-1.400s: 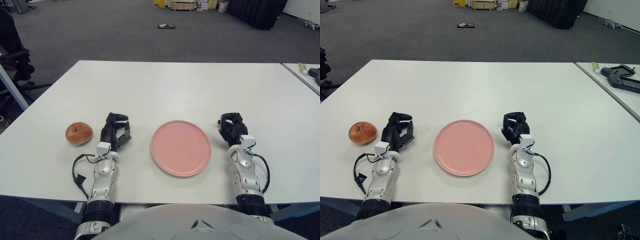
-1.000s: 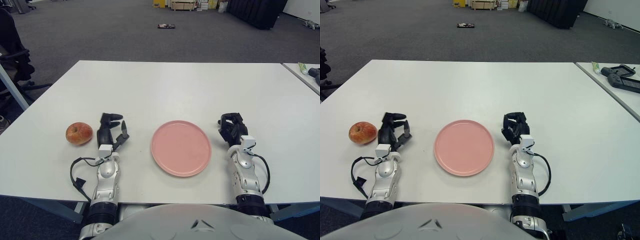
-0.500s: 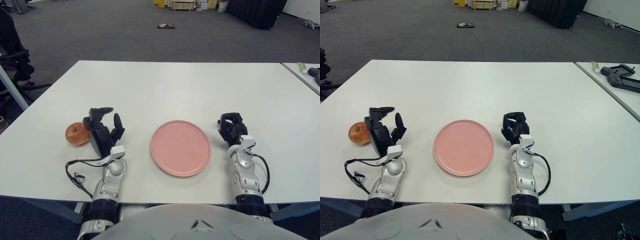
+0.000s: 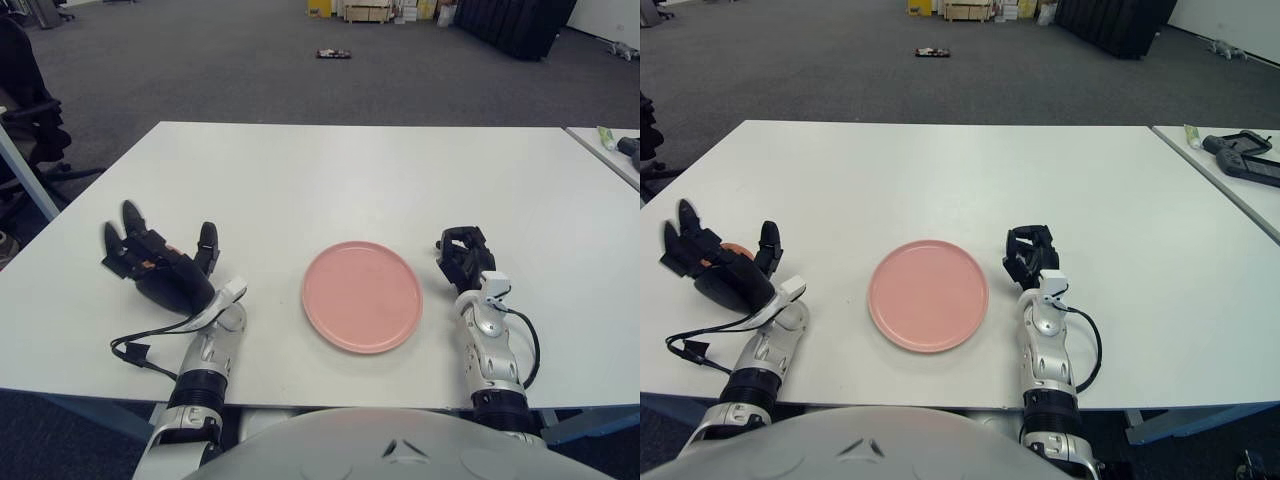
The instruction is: Put the apple into the plate.
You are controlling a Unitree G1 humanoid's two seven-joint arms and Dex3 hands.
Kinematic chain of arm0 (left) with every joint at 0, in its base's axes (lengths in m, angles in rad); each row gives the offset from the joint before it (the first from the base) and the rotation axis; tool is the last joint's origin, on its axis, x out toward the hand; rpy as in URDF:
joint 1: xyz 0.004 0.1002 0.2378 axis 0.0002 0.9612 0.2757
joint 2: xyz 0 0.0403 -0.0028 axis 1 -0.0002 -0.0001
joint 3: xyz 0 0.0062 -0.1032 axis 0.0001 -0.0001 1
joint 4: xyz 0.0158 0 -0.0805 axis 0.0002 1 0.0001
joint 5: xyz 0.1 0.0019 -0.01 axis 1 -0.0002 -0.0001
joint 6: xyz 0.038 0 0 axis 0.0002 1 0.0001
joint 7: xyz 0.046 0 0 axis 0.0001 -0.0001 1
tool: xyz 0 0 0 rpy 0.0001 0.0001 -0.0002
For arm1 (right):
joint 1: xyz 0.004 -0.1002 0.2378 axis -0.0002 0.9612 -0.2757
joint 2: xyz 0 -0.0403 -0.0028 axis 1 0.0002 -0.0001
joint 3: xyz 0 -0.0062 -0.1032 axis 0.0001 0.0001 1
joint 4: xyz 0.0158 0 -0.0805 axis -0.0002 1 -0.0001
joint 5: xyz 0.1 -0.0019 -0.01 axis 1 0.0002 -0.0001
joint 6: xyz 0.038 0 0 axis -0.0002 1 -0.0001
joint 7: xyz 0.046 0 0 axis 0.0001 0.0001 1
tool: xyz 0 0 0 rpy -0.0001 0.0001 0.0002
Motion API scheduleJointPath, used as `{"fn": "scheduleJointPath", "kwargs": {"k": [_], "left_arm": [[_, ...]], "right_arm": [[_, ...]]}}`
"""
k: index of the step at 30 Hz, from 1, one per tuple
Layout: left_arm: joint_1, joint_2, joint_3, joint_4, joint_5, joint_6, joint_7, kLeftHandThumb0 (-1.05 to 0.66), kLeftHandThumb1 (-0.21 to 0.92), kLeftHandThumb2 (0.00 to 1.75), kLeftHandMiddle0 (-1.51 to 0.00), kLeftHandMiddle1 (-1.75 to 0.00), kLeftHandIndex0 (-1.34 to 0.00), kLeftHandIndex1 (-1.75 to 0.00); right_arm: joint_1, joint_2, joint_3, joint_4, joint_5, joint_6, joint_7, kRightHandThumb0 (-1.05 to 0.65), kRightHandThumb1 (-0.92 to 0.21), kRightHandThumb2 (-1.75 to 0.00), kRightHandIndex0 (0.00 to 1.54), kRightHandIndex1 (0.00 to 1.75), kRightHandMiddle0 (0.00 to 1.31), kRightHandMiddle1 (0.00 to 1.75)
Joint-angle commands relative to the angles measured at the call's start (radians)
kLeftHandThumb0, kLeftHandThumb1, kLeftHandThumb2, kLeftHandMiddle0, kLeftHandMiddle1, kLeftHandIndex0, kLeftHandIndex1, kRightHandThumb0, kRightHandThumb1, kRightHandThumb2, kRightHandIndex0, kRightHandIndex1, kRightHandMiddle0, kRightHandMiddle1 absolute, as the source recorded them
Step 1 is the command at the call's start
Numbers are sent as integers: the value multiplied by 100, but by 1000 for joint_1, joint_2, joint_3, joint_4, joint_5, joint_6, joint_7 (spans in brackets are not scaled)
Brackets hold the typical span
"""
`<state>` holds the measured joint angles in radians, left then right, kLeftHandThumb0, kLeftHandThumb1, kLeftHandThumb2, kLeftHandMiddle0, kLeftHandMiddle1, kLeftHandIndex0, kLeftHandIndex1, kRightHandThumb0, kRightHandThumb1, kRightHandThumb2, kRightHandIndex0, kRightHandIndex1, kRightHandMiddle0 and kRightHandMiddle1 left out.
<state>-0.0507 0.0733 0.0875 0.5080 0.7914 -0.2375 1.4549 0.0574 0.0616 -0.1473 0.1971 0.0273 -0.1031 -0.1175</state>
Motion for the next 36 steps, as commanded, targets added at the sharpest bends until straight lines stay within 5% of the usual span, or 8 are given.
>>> {"fn": "scheduleJointPath", "kwargs": {"k": [1,7,11,16,20,25,36], "left_arm": [[42,9,-1,53,-46,70,-77,-105,74,44,0,-1,0,-1],[69,14,23,14,-116,216,-212,-105,71,38,0,0,0,0],[-6,40,73,79,-176,303,-235,-105,70,36,0,0,0,0],[-5,27,88,66,-202,510,-324,-105,70,35,0,0,0,0],[-96,70,117,249,-259,494,-292,-105,71,35,0,0,0,0],[-91,46,107,245,-261,532,-239,-105,74,35,0,0,0,0],[-148,79,67,376,-322,567,-348,-105,84,32,0,0,0,0]], "right_arm": [[14,7,-1,28,10,44,-8,-36,-84,-64,46,126,24,175],[15,10,-2,23,11,50,-12,-36,-83,-66,46,126,24,175],[16,11,-2,21,10,51,-15,-36,-80,-69,46,126,26,175],[15,9,-1,20,8,53,-16,-36,-79,-70,46,126,26,175],[14,8,-2,21,8,54,-17,-36,-79,-71,46,127,26,175],[15,8,-3,19,10,53,-17,-36,-81,-68,46,127,26,175],[11,4,-5,26,7,50,-21,-36,-81,-67,46,127,25,175]]}}
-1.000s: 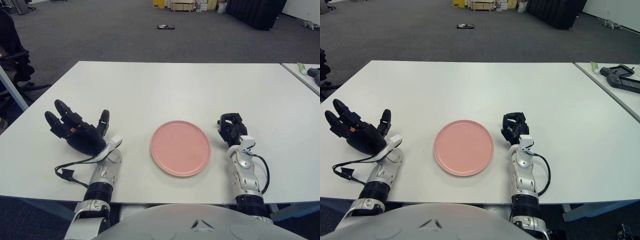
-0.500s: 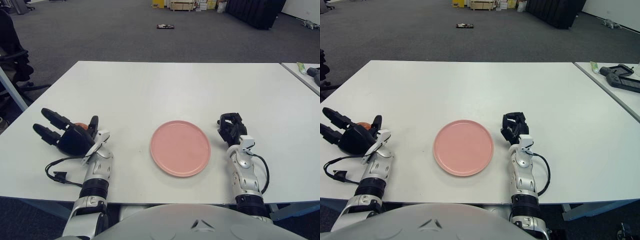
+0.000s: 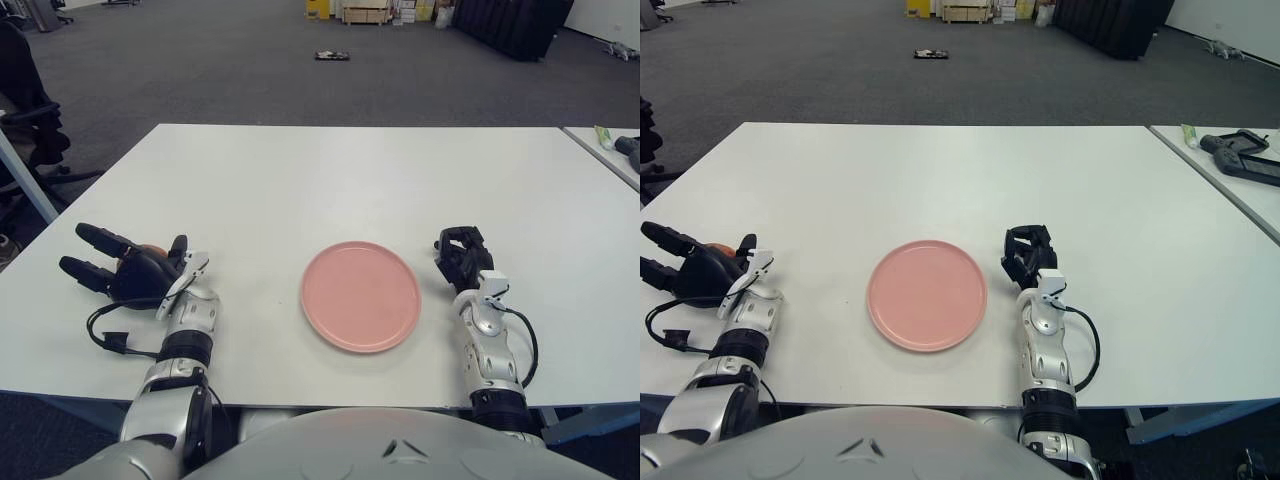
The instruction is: Put the apple into the plate.
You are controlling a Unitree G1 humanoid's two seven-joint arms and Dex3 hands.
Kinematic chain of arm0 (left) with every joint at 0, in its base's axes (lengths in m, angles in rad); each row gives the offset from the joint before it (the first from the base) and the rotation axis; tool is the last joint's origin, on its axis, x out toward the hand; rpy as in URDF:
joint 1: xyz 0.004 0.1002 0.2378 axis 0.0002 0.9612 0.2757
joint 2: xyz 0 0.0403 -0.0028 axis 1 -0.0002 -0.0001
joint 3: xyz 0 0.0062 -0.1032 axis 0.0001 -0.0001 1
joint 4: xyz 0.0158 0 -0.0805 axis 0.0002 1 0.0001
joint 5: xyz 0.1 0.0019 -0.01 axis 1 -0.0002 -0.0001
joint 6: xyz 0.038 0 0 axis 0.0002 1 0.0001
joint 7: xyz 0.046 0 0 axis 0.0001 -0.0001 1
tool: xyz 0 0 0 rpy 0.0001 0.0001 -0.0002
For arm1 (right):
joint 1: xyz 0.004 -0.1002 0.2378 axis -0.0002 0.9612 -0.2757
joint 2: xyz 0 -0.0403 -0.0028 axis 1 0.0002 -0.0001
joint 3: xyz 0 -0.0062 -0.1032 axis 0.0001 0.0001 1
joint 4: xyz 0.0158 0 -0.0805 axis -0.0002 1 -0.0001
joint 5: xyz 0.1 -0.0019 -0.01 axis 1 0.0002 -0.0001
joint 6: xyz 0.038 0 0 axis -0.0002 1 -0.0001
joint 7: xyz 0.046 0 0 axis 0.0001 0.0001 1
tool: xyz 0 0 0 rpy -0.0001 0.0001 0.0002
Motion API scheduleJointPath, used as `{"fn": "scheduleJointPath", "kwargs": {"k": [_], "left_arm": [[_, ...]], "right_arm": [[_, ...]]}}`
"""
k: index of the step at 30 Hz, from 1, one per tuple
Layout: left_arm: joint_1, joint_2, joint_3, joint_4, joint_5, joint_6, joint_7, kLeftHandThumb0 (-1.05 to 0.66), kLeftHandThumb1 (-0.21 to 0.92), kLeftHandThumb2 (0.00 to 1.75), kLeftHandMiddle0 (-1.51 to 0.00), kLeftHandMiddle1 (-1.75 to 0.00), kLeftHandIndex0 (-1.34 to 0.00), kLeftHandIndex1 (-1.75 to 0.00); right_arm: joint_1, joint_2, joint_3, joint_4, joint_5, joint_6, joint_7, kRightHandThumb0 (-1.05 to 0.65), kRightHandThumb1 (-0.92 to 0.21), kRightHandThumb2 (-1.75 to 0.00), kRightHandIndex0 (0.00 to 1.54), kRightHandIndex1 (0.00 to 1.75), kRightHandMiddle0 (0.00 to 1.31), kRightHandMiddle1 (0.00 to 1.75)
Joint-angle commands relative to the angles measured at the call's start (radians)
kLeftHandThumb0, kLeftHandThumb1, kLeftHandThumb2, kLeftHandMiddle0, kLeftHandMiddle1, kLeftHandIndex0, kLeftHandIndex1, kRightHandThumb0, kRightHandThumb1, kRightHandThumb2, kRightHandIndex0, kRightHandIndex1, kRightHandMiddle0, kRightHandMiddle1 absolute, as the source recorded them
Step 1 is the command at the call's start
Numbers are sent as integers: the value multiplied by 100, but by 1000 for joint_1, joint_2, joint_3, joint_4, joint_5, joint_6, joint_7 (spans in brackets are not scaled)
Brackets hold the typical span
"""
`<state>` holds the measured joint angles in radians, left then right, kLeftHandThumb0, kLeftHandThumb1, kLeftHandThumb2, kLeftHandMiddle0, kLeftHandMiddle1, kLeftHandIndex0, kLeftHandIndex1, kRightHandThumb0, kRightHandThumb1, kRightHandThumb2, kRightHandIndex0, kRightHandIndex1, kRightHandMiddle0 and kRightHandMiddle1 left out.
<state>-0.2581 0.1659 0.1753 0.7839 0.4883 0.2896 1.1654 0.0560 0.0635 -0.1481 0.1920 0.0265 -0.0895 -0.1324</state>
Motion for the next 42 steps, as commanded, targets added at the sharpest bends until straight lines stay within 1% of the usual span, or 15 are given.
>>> {"fn": "scheduleJointPath", "kwargs": {"k": [1,2,4,6,11,15,18,23,25,26,30,32,35,38,42], "left_arm": [[71,-24,-35,53,-13,75,-80,-105,85,31,0,0,0,0],[81,-31,-46,16,-10,102,-96,-105,87,31,0,0,0,0],[127,-68,-83,-148,15,194,-146,-105,89,32,0,0,0,0],[156,-57,-100,-204,7,197,-208,-105,91,33,0,0,0,0],[190,-26,-121,-237,-21,182,-342,-105,92,41,0,0,0,0],[213,-5,-128,-259,-36,171,-416,-104,92,45,0,0,-1,-1],[219,7,-126,-251,-47,145,-447,-101,92,45,0,0,0,-17],[224,13,-125,-251,-57,108,-470,-96,91,43,-6,-5,0,-50],[226,14,-121,-249,-62,86,-474,-95,90,44,-3,-18,0,-58],[226,14,-119,-248,-65,76,-475,-94,89,45,-2,-30,0,-67],[231,10,-117,-255,-73,55,-481,-93,87,46,0,-49,0,-82],[246,6,-116,-286,-87,43,-506,-91,83,50,0,-61,0,-94],[269,5,-116,-329,-100,35,-538,-88,74,66,0,-91,0,-131],[285,7,-116,-357,-110,27,-568,-86,68,75,-1,-107,0,-150],[299,7,-110,-381,-129,9,-602,-82,61,84,-4,-115,-2,-160]], "right_arm": [[13,2,-4,31,8,36,-6,-36,-81,-67,46,127,25,175],[13,2,-4,31,8,35,-6,-36,-82,-67,47,127,25,175],[14,1,-4,30,9,35,-5,-36,-82,-67,46,127,25,175],[14,0,-4,29,10,34,-4,-36,-82,-67,46,127,25,175],[14,-3,-8,32,14,32,0,-36,-82,-67,45,128,25,175],[13,-5,-11,34,19,29,2,-36,-82,-67,45,128,25,175],[14,-4,-12,32,22,26,4,-36,-82,-66,45,128,25,175],[15,-4,-11,29,20,23,3,-35,-85,-62,45,128,23,175],[16,-4,-11,28,19,24,3,-35,-86,-61,45,128,23,175],[16,-3,-11,26,19,24,3,-35,-86,-61,45,128,23,175],[20,-4,-11,19,20,28,4,-35,-86,-61,45,128,22,175],[21,-5,-13,16,20,34,2,-35,-86,-61,45,128,23,175],[21,-7,-16,14,22,40,2,-36,-82,-67,45,129,25,175],[19,-8,-21,18,25,40,3,-36,-80,-69,45,129,26,175],[18,-8,-24,21,27,36,5,-36,-81,-68,44,129,25,175]]}}
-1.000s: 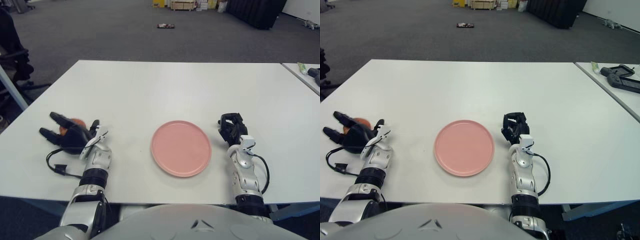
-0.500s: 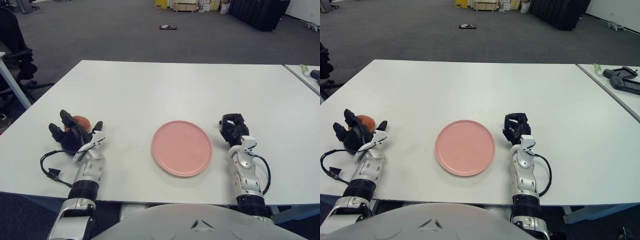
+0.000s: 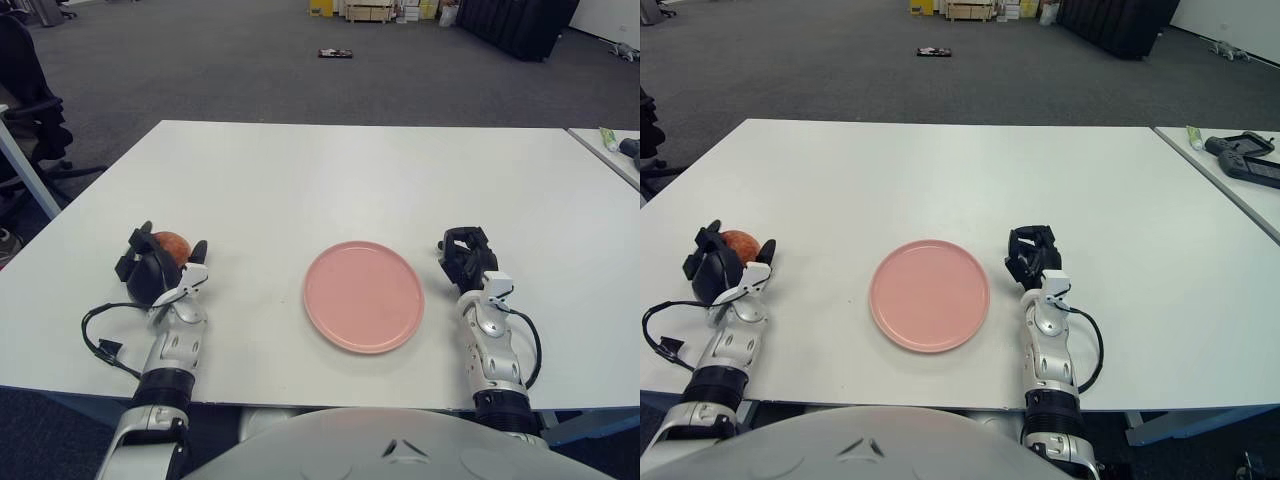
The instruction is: Put the apple into the plate.
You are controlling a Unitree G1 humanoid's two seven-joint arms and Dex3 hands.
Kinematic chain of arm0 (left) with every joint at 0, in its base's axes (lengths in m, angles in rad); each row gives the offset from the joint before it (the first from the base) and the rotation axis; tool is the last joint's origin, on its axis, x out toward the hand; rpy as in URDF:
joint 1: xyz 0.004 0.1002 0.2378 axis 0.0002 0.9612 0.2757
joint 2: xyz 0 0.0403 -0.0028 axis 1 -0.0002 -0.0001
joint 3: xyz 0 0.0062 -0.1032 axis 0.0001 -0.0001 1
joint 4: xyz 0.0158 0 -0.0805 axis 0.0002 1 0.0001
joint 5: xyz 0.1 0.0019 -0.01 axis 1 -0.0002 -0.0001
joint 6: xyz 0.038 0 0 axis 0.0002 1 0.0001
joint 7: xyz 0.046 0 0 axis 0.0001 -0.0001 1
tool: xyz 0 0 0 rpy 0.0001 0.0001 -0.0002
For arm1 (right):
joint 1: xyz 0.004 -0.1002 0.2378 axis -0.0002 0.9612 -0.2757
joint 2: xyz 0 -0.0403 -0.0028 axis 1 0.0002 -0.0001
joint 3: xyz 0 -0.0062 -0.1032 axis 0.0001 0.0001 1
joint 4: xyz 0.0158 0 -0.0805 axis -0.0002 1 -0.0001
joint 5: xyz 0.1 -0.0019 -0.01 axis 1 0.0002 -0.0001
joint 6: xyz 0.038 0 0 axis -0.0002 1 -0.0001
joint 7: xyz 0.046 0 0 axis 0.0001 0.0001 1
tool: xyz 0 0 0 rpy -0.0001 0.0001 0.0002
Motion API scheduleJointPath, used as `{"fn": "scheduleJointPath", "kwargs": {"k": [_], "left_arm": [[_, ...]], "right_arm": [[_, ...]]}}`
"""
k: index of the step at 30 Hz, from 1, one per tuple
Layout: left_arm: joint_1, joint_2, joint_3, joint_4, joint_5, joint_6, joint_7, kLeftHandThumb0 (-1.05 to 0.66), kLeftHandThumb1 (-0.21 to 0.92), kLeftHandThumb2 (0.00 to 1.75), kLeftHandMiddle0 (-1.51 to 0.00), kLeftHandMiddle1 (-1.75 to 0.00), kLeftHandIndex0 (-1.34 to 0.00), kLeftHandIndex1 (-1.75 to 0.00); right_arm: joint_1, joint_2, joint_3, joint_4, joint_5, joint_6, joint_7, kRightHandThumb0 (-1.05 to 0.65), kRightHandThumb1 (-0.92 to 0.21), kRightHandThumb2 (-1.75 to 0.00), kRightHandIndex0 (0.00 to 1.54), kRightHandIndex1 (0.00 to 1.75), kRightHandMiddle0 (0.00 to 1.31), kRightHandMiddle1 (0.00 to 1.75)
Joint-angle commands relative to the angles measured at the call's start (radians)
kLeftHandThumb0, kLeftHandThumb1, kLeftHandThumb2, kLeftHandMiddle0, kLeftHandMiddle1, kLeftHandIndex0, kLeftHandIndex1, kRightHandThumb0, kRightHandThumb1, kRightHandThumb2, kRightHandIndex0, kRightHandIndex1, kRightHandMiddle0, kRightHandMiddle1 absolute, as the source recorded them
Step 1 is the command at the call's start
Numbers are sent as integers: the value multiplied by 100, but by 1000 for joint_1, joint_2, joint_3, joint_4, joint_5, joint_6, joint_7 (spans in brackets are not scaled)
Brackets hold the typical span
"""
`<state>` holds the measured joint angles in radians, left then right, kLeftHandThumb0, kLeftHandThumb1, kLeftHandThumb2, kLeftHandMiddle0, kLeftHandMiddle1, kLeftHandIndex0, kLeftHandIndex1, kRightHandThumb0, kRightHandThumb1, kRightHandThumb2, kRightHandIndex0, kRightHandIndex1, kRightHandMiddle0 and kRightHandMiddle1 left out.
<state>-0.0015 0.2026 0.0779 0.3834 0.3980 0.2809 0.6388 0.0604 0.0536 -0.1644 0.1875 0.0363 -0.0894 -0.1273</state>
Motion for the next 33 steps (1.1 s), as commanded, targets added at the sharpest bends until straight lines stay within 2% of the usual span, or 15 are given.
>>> {"fn": "scheduleJointPath", "kwargs": {"k": [1,6,10,11,13,17,22,24,28,33], "left_arm": [[47,-31,-10,8,-44,20,-86,-81,60,86,-5,-117,-3,-162],[64,-40,9,-27,-70,9,-114,-69,45,102,-14,-128,-11,-170],[66,-40,19,-27,-81,-11,-123,-62,39,109,-22,-135,-17,-173],[66,-40,21,-27,-83,-15,-125,-55,43,109,-25,-138,-28,-173],[66,-40,24,-26,-85,-16,-127,-49,44,111,-30,-143,-39,-173],[66,-43,30,-24,-82,-18,-120,-46,41,118,-38,-152,-51,-174],[69,-45,32,-22,-71,-31,-101,-47,36,125,-43,-160,-56,-174],[72,-44,31,-19,-65,-46,-92,-24,30,126,-57,-149,-59,-175],[73,-29,5,-12,-26,-37,-88,-6,24,130,-70,-139,-61,-175],[73,-1,-24,10,19,-50,-95,-2,12,148,-77,-155,-61,-175]], "right_arm": [[14,2,-8,25,18,35,0,-36,-82,-67,44,129,25,175],[14,4,-9,23,19,38,-4,-36,-83,-65,44,128,24,175],[15,4,-9,22,20,41,-5,-35,-85,-63,44,128,23,175],[15,3,-9,22,20,41,-5,-35,-86,-61,43,127,23,175],[15,2,-9,22,20,41,-6,-35,-87,-59,43,127,22,175],[14,1,-10,22,23,41,-4,-35,-88,-58,43,127,21,175],[17,3,-11,17,31,37,2,-35,-89,-57,43,126,21,175],[18,3,-11,17,33,34,2,-35,-87,-59,44,127,22,175],[21,3,-12,13,37,29,4,-36,-85,-62,45,127,23,175],[21,5,-13,4,36,43,-5,-36,-84,-64,44,126,24,175]]}}
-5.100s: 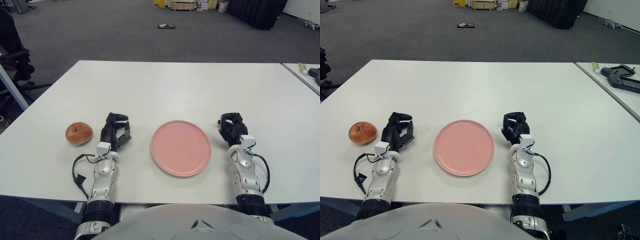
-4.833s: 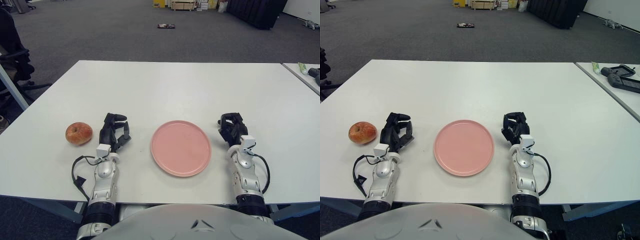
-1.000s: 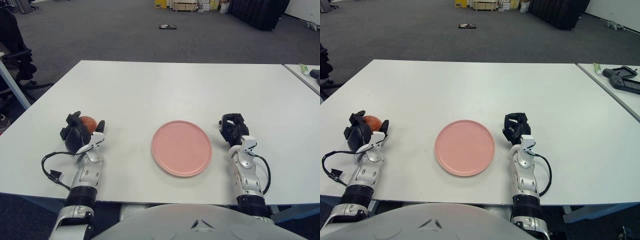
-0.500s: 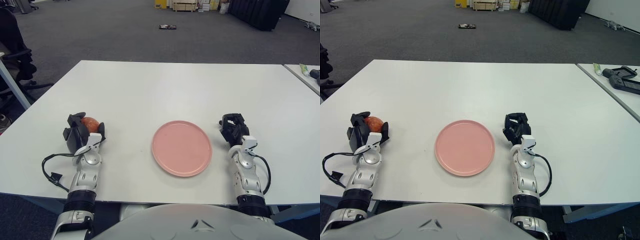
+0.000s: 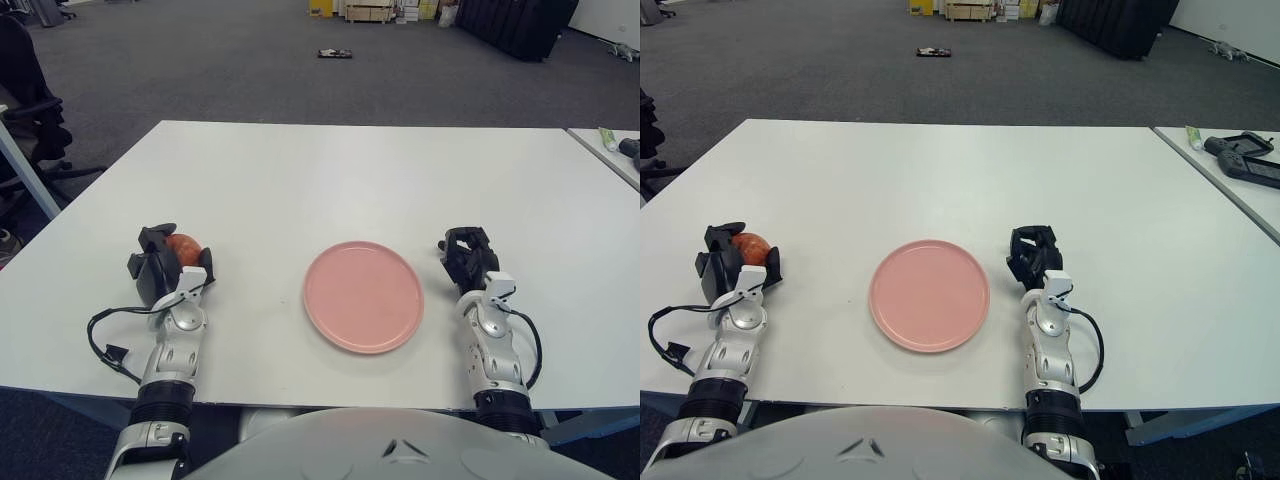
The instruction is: Put the apple into the plate.
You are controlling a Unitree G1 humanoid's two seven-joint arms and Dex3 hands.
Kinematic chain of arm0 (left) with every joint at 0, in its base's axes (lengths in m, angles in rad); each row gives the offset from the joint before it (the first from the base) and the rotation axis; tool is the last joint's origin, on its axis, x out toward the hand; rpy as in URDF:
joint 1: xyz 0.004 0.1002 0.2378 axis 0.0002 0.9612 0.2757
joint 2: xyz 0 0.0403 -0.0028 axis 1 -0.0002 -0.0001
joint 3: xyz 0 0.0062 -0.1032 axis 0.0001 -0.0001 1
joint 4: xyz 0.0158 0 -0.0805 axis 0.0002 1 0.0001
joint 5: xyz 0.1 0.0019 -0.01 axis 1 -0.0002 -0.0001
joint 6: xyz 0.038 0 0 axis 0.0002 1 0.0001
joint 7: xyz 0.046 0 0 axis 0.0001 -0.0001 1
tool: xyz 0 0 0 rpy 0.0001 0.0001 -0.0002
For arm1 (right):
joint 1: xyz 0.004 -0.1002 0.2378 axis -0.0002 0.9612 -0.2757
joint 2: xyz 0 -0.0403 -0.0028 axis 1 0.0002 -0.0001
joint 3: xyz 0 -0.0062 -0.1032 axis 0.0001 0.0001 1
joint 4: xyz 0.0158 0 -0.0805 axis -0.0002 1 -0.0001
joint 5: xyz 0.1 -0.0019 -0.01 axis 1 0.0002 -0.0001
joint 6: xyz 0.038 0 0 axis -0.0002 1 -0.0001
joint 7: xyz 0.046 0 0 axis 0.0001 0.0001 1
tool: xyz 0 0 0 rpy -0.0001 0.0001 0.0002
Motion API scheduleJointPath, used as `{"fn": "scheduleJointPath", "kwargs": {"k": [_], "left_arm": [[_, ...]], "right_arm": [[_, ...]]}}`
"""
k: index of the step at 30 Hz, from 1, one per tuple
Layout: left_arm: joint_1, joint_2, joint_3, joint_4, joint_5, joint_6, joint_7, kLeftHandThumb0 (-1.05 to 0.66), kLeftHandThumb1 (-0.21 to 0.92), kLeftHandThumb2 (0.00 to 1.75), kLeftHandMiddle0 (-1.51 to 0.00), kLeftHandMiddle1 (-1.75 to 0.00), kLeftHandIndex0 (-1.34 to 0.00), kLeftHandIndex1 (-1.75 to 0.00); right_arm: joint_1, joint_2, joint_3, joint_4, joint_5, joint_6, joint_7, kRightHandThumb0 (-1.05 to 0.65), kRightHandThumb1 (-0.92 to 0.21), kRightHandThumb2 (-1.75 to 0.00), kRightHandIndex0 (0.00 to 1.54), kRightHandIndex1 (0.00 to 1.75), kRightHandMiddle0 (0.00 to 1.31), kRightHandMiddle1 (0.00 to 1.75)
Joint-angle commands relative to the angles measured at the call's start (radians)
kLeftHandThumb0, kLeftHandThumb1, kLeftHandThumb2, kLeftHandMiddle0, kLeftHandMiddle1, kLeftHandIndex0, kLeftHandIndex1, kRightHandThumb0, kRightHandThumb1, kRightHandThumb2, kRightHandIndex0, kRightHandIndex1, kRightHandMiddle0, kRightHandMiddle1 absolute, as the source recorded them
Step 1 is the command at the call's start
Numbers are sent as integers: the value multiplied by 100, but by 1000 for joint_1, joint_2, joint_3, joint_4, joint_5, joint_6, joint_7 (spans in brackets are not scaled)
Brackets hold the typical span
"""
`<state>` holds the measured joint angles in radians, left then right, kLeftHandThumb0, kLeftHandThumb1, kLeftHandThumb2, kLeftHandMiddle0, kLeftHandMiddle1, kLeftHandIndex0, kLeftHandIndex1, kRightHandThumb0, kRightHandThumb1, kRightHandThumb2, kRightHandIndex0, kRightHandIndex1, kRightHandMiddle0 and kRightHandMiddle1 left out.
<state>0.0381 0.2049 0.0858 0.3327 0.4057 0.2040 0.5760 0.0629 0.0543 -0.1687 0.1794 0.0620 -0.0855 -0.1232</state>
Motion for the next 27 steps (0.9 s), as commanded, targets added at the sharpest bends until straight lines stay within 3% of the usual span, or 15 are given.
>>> {"fn": "scheduleJointPath", "kwargs": {"k": [1,11,18,27], "left_arm": [[32,1,-35,66,13,25,-38,-1,10,150,-78,-157,-61,-175],[41,40,-68,49,8,23,-120,0,4,160,-83,-163,-62,-175],[41,74,-78,104,-9,-98,-139,0,2,161,-85,-160,-65,-175],[40,86,-63,140,-63,-199,-179,0,-3,164,-90,-154,-69,-175]], "right_arm": [[18,5,-8,11,11,41,-11,-36,-84,-64,44,126,24,175],[18,7,-9,9,14,42,-10,-36,-84,-64,44,126,24,175],[17,7,-7,13,14,37,-9,-35,-86,-62,44,126,23,175],[19,11,-9,10,19,30,-7,-35,-85,-62,44,127,23,175]]}}
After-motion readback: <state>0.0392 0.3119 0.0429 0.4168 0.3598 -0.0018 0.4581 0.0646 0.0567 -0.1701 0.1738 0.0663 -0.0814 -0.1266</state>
